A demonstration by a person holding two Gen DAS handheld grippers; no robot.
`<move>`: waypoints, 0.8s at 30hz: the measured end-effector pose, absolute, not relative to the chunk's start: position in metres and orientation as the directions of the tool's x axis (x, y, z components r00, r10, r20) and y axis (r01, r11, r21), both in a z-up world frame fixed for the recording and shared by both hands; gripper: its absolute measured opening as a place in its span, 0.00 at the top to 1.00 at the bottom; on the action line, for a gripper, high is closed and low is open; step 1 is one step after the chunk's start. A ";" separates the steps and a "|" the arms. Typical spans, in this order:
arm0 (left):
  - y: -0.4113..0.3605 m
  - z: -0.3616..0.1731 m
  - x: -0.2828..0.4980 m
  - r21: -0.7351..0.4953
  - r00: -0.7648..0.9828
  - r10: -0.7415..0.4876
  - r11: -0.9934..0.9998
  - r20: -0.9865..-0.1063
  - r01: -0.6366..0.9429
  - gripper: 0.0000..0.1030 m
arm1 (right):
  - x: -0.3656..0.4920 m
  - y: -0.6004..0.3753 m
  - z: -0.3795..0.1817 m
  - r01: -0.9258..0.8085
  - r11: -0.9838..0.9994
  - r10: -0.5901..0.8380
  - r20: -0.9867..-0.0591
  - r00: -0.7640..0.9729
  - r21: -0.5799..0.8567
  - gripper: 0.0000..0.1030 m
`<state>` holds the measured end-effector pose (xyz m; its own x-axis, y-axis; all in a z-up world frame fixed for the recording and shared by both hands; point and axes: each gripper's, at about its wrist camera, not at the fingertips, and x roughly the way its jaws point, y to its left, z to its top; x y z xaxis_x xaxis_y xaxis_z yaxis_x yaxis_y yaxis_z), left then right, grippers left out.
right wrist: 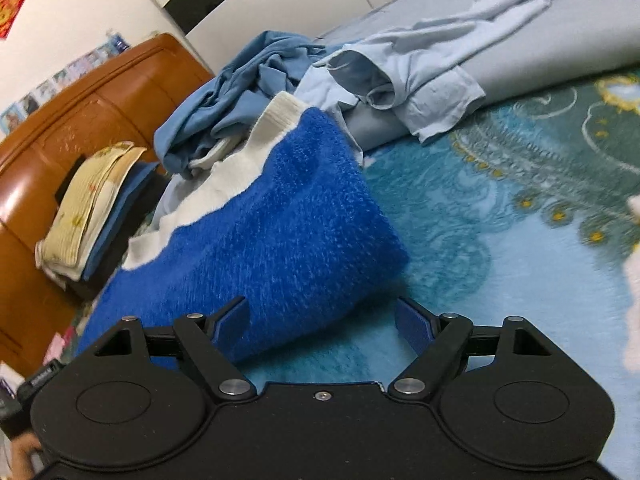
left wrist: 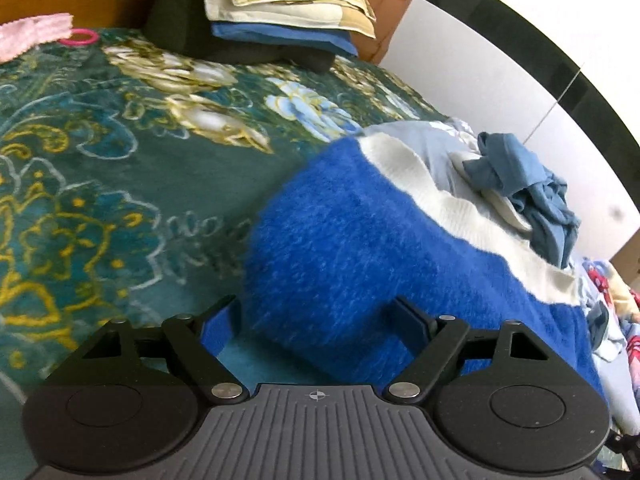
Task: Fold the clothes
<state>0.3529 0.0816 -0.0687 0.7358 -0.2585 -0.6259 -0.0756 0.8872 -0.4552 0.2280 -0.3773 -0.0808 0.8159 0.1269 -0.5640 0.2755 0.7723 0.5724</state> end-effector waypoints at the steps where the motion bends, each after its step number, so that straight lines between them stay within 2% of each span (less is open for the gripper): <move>1: 0.080 -0.069 0.356 -0.461 0.736 -0.264 0.884 -0.624 -0.074 0.22 | 0.232 -0.378 -0.083 0.280 0.759 0.132 -0.562 0.817 0.587 0.23; 11: 0.074 -0.077 0.378 -0.491 0.767 -0.256 0.867 -0.589 -0.087 0.22 | 0.262 -0.383 -0.093 0.295 0.743 0.101 -0.535 0.839 0.601 0.22; 13: 0.077 -0.079 0.380 -0.517 0.777 -0.263 0.851 -0.571 -0.092 0.25 | 0.267 -0.384 -0.094 0.301 0.737 0.088 -0.529 0.844 0.605 0.26; 14: 0.079 -0.080 0.381 -0.534 0.782 -0.270 0.841 -0.561 -0.093 0.29 | 0.269 -0.387 -0.095 0.307 0.729 0.082 -0.525 0.847 0.611 0.28; 16: 0.083 -0.082 0.382 -0.566 0.791 -0.283 0.819 -0.542 -0.094 0.33 | 0.272 -0.390 -0.097 0.317 0.718 0.073 -0.520 0.851 0.620 0.38; 17: 0.083 -0.083 0.382 -0.575 0.794 -0.290 0.813 -0.535 -0.090 0.38 | 0.273 -0.391 -0.099 0.316 0.716 0.073 -0.517 0.853 0.623 0.39; 20: 0.080 -0.080 0.379 -0.566 0.805 -0.287 0.821 -0.519 -0.072 0.53 | 0.275 -0.389 -0.099 0.315 0.719 0.063 -0.510 0.858 0.619 0.48; 22: 0.076 -0.077 0.377 -0.536 0.811 -0.268 0.841 -0.520 -0.065 0.62 | 0.274 -0.388 -0.097 0.314 0.721 0.058 -0.505 0.861 0.617 0.60; 24: 0.074 -0.073 0.374 -0.526 0.816 -0.261 0.849 -0.516 -0.061 0.69 | 0.270 -0.388 -0.095 0.306 0.717 0.059 -0.492 0.868 0.626 0.66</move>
<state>0.3735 0.0743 -0.0730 0.8159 -0.2606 -0.5161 -0.0614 0.8486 -0.5255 0.2702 -0.3881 -0.0946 0.8684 0.0590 -0.4924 0.3063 0.7170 0.6262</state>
